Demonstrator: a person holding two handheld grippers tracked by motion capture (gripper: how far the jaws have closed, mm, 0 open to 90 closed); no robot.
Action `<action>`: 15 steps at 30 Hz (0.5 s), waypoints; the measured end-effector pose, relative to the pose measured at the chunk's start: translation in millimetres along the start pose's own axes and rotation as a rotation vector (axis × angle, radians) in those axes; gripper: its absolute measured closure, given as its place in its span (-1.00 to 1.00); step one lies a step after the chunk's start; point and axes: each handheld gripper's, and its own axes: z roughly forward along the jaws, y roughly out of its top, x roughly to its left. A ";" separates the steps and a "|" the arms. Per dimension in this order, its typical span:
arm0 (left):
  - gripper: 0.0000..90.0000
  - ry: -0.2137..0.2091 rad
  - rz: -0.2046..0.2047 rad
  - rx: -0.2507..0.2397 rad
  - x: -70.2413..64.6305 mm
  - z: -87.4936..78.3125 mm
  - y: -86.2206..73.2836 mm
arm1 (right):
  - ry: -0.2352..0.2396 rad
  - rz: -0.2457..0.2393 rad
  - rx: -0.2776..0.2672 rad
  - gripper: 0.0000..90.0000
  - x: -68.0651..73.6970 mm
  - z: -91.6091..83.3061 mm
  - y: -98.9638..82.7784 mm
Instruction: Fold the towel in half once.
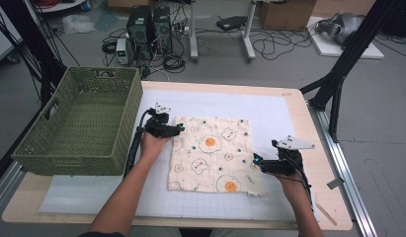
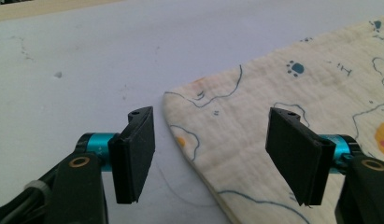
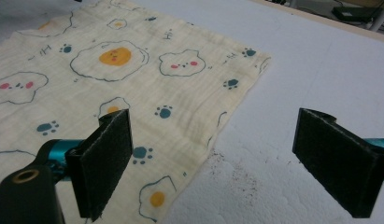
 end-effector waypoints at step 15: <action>0.26 0.006 0.089 0.058 2.0 12.5 -8.7 | -0.021 0.011 0.013 -0.66 -2.4 4.0 0.6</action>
